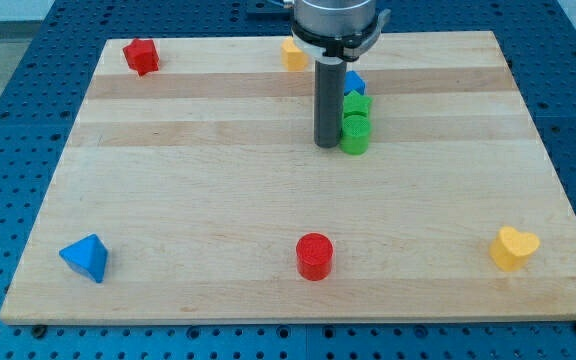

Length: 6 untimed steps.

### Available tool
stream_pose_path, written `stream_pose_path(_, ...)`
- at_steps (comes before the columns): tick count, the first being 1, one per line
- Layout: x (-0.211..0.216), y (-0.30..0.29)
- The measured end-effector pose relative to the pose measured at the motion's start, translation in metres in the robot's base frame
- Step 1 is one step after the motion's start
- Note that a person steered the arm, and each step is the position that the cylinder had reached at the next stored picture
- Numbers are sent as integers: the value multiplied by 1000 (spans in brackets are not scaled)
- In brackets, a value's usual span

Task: Slide the green circle towards the green star

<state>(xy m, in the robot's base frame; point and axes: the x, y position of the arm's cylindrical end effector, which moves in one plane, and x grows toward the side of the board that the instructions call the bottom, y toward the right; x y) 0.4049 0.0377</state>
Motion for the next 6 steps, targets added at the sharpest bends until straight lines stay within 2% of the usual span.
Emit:
stream_pose_path(2, 1, 8)
stream_pose_path(3, 3, -15)
stream_pose_path(4, 30, -17)
stream_pose_path(6, 39, 42)
